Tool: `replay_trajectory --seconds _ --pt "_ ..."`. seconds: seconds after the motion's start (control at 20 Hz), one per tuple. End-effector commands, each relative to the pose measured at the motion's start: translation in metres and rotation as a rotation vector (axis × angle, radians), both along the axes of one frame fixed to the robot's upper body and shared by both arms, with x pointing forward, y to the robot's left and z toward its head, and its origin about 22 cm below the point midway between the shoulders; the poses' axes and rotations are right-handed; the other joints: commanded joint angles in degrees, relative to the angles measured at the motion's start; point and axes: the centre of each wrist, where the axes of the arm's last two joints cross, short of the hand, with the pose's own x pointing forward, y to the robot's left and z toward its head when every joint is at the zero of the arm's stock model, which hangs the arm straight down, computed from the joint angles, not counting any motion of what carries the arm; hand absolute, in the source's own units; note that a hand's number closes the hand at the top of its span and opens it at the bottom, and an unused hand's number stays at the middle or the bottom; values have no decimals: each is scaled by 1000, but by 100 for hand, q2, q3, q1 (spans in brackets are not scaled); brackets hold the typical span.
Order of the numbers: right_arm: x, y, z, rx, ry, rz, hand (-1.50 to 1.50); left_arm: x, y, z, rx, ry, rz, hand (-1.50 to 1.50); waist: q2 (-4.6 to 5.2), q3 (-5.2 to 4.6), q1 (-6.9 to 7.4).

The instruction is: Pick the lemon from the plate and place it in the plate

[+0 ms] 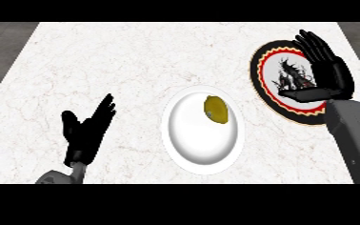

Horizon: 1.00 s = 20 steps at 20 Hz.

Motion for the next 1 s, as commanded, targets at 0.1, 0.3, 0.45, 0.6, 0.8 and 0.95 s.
replay_trajectory --seconds 0.1,0.3,0.45,0.6,0.8,0.95 --pt "6 -10 29 -380 93 160 -150 -9 -5 -7 9 26 18 0 -30 -29 -31" --pt "7 19 35 -497 88 212 -150 -2 -1 -10 5 31 34 0 -51 -33 -155" --pt "5 57 26 -546 104 220 -150 -5 5 -6 14 14 25 0 -52 -30 -142" --pt "0 67 56 -592 131 236 -150 -21 9 -14 -10 28 28 0 -69 -33 -169" --pt "-24 92 27 -600 121 212 -150 -1 17 -10 -10 33 32 0 -46 -29 -165" --pt "-14 106 23 -667 185 186 -150 -16 -13 -11 0 30 25 0 -37 -26 -108"
